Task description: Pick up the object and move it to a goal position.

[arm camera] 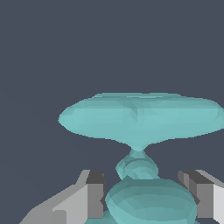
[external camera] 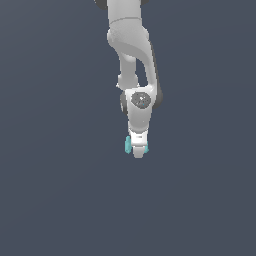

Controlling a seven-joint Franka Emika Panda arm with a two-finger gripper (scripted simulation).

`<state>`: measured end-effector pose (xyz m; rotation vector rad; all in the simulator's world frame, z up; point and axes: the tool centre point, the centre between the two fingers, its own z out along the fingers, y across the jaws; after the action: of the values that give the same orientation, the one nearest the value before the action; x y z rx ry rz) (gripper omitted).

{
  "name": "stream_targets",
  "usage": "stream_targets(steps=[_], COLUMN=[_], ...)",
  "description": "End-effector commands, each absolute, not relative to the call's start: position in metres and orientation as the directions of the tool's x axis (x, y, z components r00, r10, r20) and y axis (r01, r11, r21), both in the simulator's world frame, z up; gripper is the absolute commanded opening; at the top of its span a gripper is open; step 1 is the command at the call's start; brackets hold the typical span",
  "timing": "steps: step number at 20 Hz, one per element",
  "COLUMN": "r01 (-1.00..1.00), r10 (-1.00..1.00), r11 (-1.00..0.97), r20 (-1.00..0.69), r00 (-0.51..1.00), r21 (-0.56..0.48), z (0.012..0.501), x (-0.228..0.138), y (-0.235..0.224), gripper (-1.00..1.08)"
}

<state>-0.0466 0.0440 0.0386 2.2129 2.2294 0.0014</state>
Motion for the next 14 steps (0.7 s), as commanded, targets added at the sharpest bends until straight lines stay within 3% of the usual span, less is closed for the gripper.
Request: stream_targets(steps=[1,14], r01=[1.000,1.000], r10=[1.000,1.000], r11=[0.007,0.006], r20=[0.000,0.002], r00=[-0.007,-0.006], r21=[0.001,0.000], z=[0.044,0.079], x=[-0.037,0.034], y=[0.031,-0.057], gripper=[-1.00,-1.00])
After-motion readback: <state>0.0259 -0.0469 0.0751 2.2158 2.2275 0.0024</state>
